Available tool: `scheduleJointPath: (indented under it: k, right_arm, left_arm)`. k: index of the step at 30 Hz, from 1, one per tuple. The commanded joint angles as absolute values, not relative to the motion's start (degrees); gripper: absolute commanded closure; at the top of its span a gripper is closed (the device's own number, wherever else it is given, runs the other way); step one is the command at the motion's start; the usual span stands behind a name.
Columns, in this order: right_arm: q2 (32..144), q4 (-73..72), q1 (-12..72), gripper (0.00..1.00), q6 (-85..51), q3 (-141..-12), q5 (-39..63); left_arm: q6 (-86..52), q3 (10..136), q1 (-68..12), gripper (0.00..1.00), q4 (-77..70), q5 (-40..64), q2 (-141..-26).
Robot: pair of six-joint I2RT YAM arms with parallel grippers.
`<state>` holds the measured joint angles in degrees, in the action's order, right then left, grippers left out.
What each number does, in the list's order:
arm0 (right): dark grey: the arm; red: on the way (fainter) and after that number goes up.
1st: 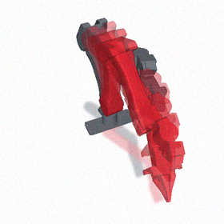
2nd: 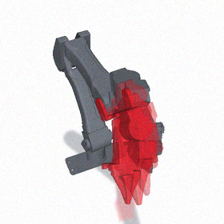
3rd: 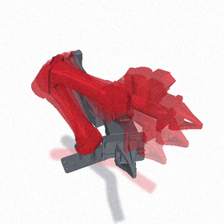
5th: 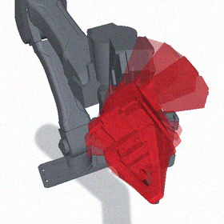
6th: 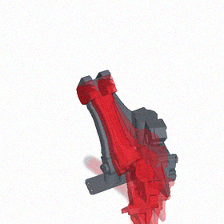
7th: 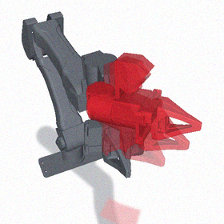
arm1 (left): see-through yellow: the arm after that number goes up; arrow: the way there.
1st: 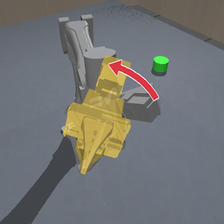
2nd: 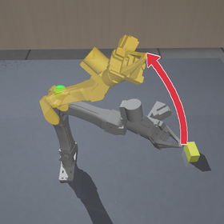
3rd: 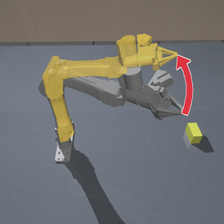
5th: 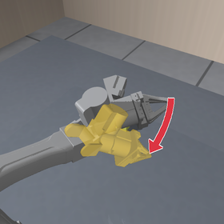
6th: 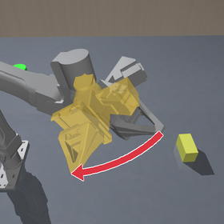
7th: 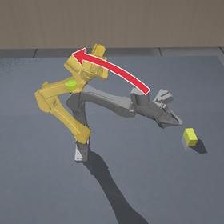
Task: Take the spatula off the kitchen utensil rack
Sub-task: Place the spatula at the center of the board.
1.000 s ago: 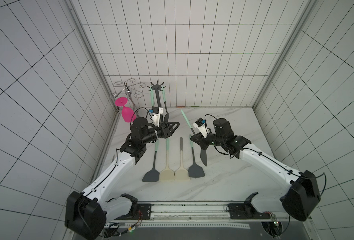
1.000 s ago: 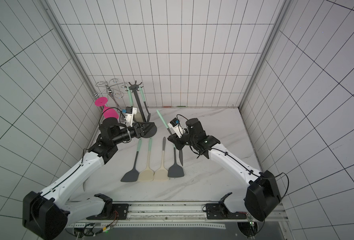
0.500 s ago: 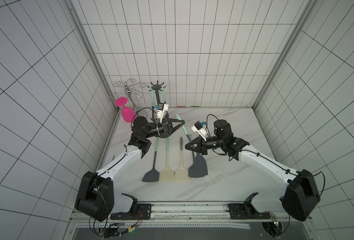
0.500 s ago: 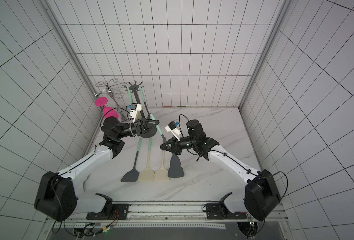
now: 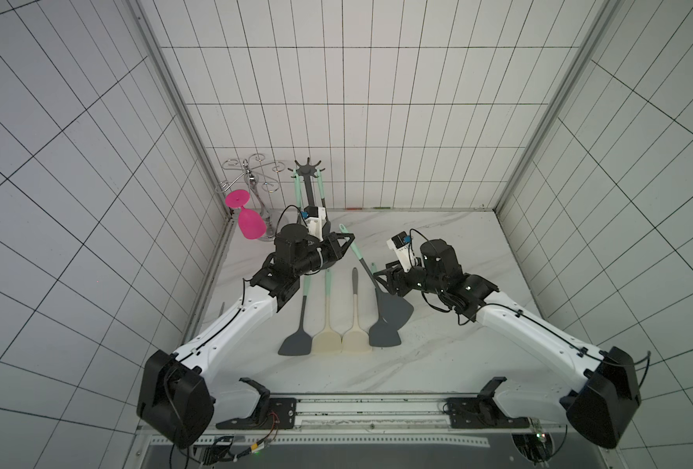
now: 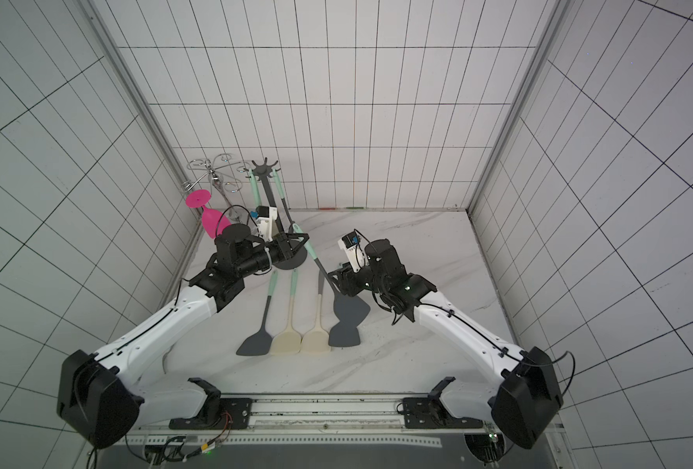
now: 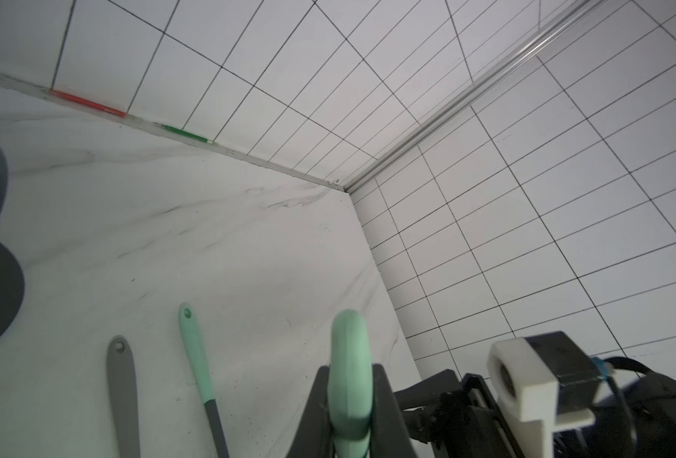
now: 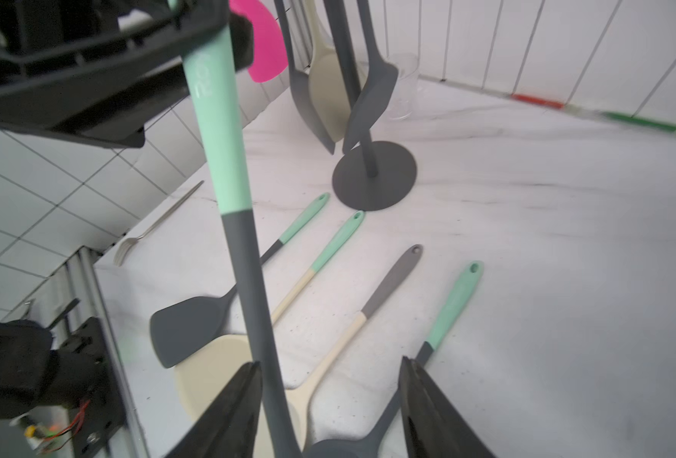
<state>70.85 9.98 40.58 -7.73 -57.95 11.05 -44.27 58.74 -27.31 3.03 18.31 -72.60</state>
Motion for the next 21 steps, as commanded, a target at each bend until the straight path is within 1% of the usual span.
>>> scheduleJointPath:
  k: [1,5,9,14,15,18,21]
  right_arm:
    - [71.92,12.10,44.87,0.41,-3.97,-61.03,-0.89]
    - [76.96,13.81,46.74,0.41,-3.76,-64.11,1.72]
    - [79.41,14.05,47.71,0.43,-3.52,-65.34,2.66]
    - [80.68,14.23,47.72,0.55,-3.00,-66.60,2.25]
    - [80.92,14.39,47.72,0.56,-2.84,-66.90,2.73]
    - [81.36,14.46,47.72,0.57,-2.64,-67.26,5.50]
    - [82.37,14.44,47.87,0.55,-2.79,-67.49,9.21]
  left_arm:
    - [-43.33,60.77,-28.69,1.00,10.24,7.83,-72.02]
    - [-43.59,61.44,-29.35,1.00,10.20,8.88,-72.36]
    - [-43.88,60.83,-29.54,1.00,10.28,9.22,-71.47]
    - [-43.83,59.79,-29.53,1.00,10.25,9.80,-69.79]
    - [-43.85,59.64,-29.60,1.00,10.13,9.97,-69.67]
    - [-43.94,59.24,-29.55,1.00,10.12,10.35,-69.38]
    - [-44.33,58.94,-29.53,1.00,9.88,11.11,-69.35]
